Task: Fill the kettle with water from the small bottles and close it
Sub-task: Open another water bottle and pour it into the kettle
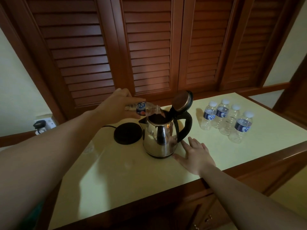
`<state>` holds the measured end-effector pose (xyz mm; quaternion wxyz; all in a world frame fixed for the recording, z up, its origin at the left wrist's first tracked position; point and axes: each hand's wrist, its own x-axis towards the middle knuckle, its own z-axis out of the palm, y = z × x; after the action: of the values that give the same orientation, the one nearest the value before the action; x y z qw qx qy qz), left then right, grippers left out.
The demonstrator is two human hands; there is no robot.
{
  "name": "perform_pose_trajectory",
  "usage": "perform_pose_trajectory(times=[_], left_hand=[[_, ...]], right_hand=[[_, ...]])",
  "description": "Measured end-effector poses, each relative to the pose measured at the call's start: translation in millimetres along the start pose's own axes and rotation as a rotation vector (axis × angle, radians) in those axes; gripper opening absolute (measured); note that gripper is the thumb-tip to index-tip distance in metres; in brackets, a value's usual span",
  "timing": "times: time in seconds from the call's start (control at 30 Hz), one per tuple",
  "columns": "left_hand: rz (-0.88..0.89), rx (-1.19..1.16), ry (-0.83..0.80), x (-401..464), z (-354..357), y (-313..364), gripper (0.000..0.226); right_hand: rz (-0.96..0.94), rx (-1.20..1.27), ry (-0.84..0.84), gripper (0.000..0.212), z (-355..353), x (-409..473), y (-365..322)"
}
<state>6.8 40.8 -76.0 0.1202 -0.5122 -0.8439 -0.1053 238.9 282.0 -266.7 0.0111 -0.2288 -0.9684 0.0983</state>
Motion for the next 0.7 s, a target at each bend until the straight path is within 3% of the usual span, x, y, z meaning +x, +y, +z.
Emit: perform_pose_trajectory(times=[0.7], left_hand=[[0.002, 0.058, -0.044, 4, -23, 12, 0.071]], right_hand=[[0.004, 0.020, 0.016, 0.100, 0, -1, 0]])
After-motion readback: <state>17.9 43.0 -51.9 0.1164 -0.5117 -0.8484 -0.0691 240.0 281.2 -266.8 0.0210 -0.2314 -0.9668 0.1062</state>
